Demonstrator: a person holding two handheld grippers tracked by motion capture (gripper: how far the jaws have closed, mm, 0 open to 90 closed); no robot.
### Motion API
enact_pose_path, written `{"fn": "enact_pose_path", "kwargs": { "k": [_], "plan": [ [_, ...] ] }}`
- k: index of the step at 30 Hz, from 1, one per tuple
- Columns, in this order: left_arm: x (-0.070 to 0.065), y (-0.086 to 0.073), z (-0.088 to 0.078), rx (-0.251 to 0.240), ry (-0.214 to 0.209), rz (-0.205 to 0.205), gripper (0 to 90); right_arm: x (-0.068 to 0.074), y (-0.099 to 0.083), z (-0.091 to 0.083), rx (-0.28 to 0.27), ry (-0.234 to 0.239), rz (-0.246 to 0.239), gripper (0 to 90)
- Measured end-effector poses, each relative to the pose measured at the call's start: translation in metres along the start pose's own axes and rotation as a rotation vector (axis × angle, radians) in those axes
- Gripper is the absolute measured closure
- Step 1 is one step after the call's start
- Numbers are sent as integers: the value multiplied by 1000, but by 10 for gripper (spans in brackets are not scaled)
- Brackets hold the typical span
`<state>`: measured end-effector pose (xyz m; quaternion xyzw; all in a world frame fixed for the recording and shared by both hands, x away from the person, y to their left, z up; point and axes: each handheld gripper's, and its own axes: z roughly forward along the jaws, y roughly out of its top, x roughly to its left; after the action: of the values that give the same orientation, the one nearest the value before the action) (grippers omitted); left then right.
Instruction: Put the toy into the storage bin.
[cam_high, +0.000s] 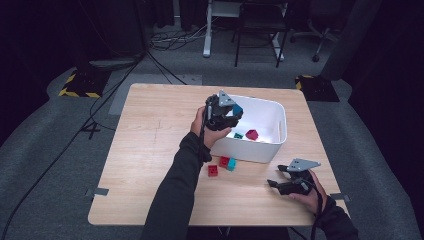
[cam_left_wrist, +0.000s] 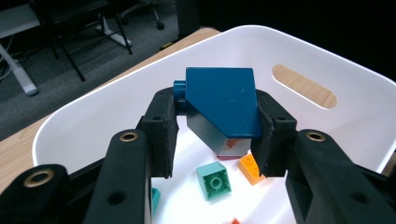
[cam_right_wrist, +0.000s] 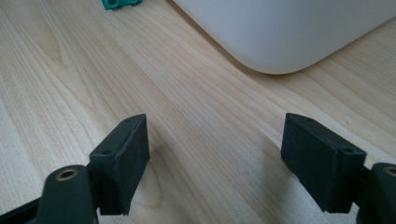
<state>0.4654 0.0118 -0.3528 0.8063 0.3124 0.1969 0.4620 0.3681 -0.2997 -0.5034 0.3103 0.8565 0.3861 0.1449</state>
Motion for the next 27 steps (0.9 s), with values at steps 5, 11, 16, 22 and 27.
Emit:
{"fn": "enact_pose_path", "kwargs": {
  "k": [5, 11, 16, 22, 27],
  "plan": [
    [1, -1, 1, 4, 1, -11, 510, 0, 0, 0, 0, 0, 2, 241],
    [2, -2, -2, -2, 5, -15, 511, 0, 0, 0, 0, 1, 1, 241],
    [6, -4, -6, -2, 25, -17, 465, 0, 0, 0, 0, 1, 1, 241],
    [16, -9, -18, -15, 57, -57, 386, 0, 0, 0, 1, 1, 2, 241],
    [29, -12, -33, -26, 106, -88, 306, 0, 0, 0, 1, 1, 3, 241]
  ]
}}
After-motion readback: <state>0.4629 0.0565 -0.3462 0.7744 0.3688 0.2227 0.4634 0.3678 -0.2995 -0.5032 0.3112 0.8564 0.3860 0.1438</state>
